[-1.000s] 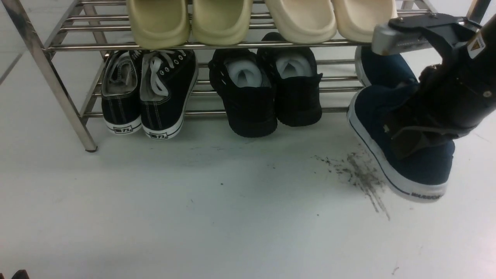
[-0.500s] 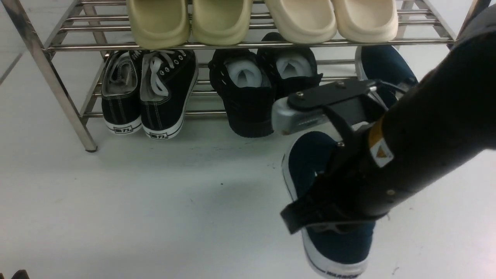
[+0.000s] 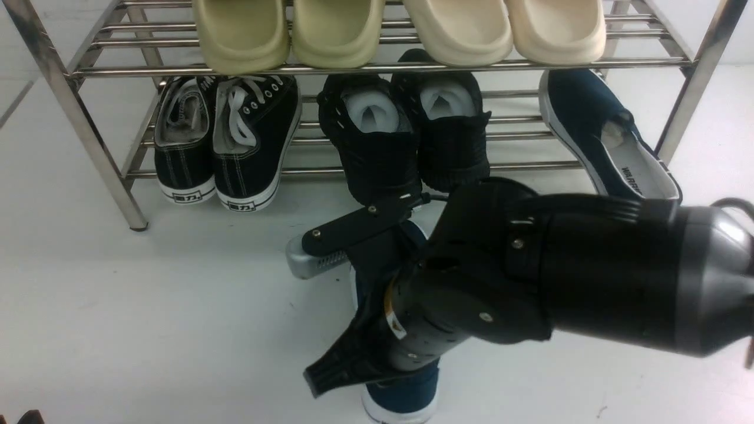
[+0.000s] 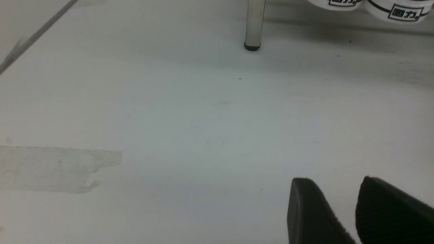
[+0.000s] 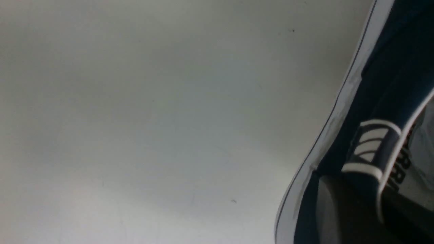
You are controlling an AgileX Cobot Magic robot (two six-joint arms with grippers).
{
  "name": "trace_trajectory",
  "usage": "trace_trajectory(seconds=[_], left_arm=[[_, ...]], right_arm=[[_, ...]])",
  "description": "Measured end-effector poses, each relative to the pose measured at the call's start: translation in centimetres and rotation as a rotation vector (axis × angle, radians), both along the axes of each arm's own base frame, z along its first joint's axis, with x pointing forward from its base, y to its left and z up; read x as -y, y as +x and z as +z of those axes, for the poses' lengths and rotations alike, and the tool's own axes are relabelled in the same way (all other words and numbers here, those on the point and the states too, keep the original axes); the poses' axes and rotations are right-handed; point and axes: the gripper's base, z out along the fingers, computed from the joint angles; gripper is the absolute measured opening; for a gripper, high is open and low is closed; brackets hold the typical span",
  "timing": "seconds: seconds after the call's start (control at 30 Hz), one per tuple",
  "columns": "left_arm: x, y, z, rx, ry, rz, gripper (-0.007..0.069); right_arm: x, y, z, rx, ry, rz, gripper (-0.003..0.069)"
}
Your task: Take the shoes off the shelf with your hand on the white table.
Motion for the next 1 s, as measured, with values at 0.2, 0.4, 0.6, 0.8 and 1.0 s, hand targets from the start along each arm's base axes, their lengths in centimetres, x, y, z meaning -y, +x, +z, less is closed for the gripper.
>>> trace_trajectory(seconds=[0.2,0.4,0.6,0.8,1.0], left_arm=[[0.0,0.0,0.0,0.000,0.000,0.000,0.0241],[0.0,0.0,0.0,0.000,0.000,0.000,0.0241],[0.0,0.0,0.0,0.000,0.000,0.000,0.0241],[0.0,0.0,0.0,0.000,0.000,0.000,0.0241],[0.0,0.0,0.0,0.000,0.000,0.000,0.0241]], right_arm=[[-0.4,0.3,-0.3,0.011,0.026,-0.008,0.0046],[-1.4,0.7,-0.2,0.057,0.124,-0.003,0.0045],[-2.3,1.2,-2.6,0.033,0.115,-0.011,0.0050],[-2.8,1.3,-4.2,0.004,0.105,-0.030,0.0118],[-3.1,1.5,-4.0,0.016,0.144,-0.040,0.0382]])
